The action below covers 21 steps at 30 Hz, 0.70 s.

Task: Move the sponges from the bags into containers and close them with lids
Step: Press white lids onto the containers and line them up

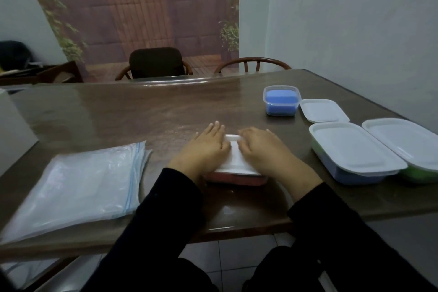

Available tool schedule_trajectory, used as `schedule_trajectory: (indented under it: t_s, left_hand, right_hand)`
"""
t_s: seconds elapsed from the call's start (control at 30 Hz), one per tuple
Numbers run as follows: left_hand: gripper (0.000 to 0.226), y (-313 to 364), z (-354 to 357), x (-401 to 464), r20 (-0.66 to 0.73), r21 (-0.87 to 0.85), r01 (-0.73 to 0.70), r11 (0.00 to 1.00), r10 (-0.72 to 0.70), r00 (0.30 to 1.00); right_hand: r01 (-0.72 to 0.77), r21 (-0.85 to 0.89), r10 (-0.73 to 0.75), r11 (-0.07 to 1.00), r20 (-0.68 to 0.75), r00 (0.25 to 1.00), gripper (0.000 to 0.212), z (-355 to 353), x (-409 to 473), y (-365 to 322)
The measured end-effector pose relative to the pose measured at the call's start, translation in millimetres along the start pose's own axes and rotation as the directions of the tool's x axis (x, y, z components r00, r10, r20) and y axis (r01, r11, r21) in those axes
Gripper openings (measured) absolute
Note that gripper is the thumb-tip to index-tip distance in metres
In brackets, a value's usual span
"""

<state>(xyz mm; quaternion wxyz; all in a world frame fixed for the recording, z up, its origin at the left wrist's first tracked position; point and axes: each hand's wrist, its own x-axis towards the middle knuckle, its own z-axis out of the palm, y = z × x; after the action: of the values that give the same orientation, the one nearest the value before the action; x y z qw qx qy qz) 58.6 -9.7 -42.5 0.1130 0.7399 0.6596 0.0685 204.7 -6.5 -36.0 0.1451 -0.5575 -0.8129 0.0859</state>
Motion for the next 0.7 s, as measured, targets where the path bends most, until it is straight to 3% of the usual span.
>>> schedule_trajectory:
  t_s: [0.27,0.4,0.7]
  left_hand:
    - [0.054,6,3,-2,0.016,0.048,0.013,0.999,-0.014,1.000]
    - [0.051,4,1,-3,0.020,0.005,-0.018,1.000,0.018,1.000]
    - [0.057,-2,0,10,-0.044,0.023,-0.022,0.999,0.023,0.999]
  right_hand:
    - [0.102,-0.046,-0.096,0.994,0.121,0.988,0.055,0,-9,1]
    - [0.093,-0.049,-0.089,0.994,0.086,0.992,0.056,-2,-10,-1]
    - [-0.119,-0.023,0.118,0.993,-0.038,0.992,0.052,5,-17,-13]
